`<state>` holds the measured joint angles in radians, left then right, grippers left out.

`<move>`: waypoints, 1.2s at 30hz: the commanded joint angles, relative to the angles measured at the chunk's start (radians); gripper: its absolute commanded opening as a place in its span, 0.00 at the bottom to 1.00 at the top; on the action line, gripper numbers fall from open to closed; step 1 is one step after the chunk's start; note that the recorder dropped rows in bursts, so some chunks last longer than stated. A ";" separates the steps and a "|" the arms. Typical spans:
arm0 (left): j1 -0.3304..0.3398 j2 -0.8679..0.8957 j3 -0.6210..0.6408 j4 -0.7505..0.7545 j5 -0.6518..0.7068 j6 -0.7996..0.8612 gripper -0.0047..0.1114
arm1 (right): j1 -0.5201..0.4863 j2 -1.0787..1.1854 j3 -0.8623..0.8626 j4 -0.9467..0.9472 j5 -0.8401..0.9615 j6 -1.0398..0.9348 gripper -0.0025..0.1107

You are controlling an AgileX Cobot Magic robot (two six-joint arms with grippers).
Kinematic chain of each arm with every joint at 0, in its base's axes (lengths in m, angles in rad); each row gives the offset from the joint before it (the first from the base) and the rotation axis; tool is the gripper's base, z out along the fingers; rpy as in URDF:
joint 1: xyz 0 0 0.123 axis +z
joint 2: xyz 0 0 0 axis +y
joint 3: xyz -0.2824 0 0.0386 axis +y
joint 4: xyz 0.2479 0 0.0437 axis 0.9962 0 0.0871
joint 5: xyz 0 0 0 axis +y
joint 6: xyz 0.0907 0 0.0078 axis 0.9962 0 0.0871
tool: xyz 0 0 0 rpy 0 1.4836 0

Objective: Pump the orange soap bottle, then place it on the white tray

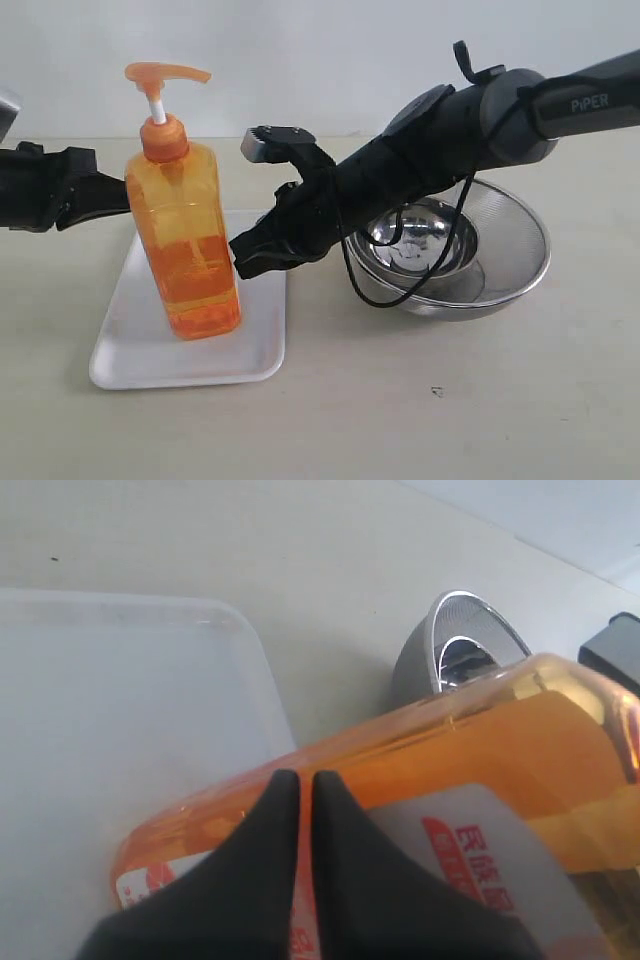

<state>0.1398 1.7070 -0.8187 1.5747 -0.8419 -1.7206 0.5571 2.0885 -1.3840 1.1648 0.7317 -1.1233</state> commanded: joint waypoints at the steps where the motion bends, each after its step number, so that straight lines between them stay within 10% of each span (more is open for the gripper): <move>1: -0.008 -0.004 0.006 -0.018 0.001 0.005 0.08 | -0.001 -0.005 -0.001 -0.004 0.009 -0.003 0.02; 36: 0.021 -0.004 -0.009 0.031 0.066 -0.044 0.08 | 0.001 -0.005 -0.001 -0.026 -0.010 0.002 0.02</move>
<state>0.1475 1.7070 -0.8243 1.5612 -0.7897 -1.7218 0.5571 2.0885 -1.3840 1.1609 0.7352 -1.1309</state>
